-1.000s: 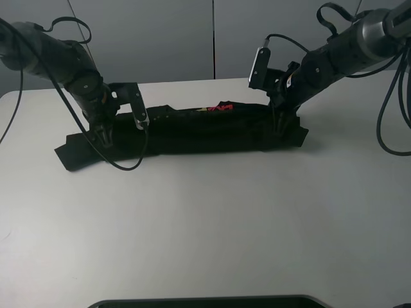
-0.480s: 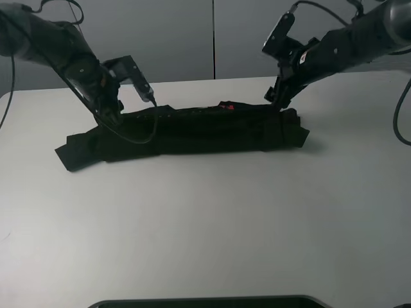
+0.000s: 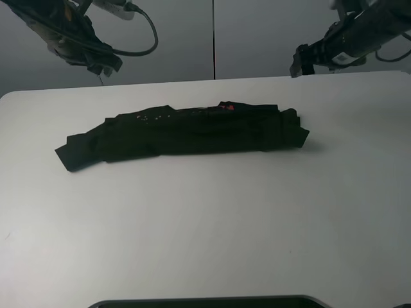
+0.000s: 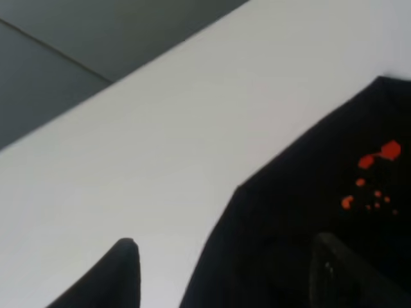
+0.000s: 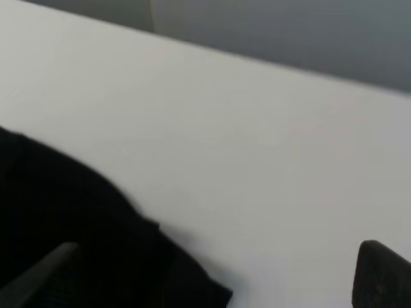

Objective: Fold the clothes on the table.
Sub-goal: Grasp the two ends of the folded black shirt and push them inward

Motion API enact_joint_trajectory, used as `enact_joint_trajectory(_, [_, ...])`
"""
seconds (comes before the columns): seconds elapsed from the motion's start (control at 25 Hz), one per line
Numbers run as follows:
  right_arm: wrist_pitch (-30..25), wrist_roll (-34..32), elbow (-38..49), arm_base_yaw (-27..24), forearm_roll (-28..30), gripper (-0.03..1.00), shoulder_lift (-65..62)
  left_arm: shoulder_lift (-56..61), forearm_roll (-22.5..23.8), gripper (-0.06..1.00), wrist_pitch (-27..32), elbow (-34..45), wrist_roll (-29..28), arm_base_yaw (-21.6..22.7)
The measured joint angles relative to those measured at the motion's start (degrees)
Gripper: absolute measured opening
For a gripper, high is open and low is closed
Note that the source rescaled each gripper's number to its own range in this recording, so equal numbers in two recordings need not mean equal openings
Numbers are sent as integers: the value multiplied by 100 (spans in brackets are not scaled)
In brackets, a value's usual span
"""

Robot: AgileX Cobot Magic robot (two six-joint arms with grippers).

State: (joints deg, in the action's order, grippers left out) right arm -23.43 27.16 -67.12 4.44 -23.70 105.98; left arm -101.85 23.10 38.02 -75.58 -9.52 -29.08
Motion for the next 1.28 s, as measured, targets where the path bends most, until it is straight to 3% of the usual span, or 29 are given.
enact_joint_trajectory(0.16, [-760,672,0,-259,-987,89,288,-2,-395,76,610,0,57,0])
enact_joint_trajectory(0.36, [-1457,1444,0,-265,-2158,95,873,-2,-799,76,744,0,304,0])
enact_joint_trajectory(0.8, [-1487,1770,-58,-274,-2701,97,1585,-2,-896,76,886,0,471,0])
enact_joint_trajectory(0.96, [-1739,1982,-92,-260,-3140,97,1719,-2,-941,76,886,0,494,0])
enact_joint_trajectory(1.28, [-1933,2135,-116,205,-3330,96,1803,-2,-941,76,875,0,499,0])
